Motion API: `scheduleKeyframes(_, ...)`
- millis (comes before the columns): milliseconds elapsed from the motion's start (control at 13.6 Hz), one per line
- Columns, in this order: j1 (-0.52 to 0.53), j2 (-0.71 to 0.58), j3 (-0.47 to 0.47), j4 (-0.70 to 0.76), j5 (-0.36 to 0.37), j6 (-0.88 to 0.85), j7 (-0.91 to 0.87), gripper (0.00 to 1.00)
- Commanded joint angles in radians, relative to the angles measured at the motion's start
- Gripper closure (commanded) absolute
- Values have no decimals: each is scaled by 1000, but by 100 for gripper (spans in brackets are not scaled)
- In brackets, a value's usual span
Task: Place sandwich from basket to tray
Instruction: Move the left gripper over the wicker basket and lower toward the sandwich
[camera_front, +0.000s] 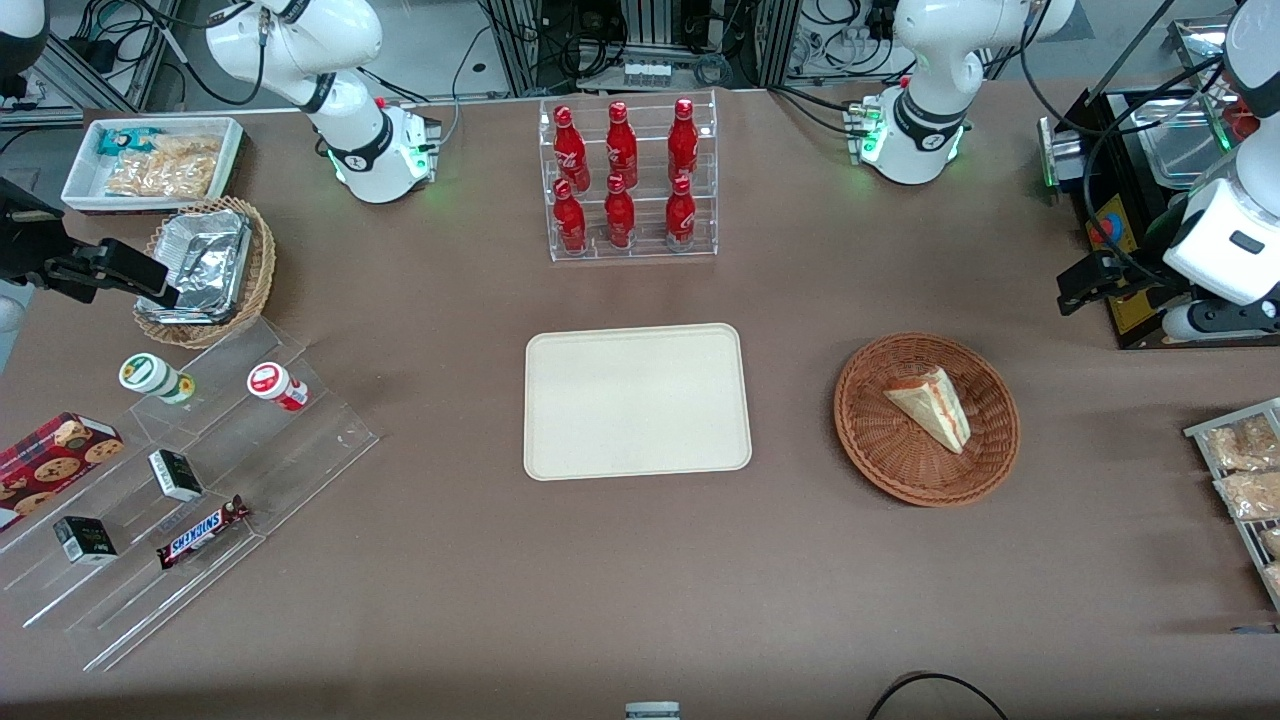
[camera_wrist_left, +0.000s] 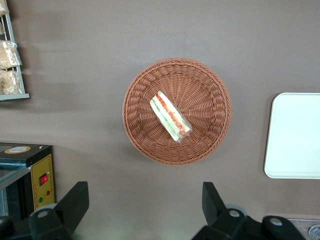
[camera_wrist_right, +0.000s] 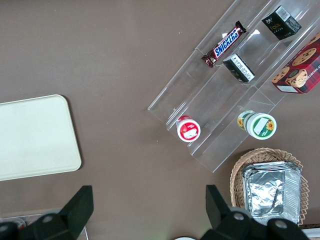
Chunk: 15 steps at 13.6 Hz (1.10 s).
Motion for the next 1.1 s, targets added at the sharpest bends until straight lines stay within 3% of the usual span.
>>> scheduleKeyframes(0, 12, -6, -6, 5, 18, -34, 12, 0)
scheduleKeyframes(367, 15, 37, -12, -59, 20, -10, -10, 0)
scheduleKeyframes(514, 4, 46, -14, -166, 22, 120, -65, 0)
scheduleKeyframes(661, -16, 33, -15, -313, 22, 304, -179, 0)
scheduleKeyframes(807, -49, 45, -15, -398, 25, 461, -442, 0)
scheduleKeyframes(1028, -86, 63, -14, -476, 71, 570, -696, 0)
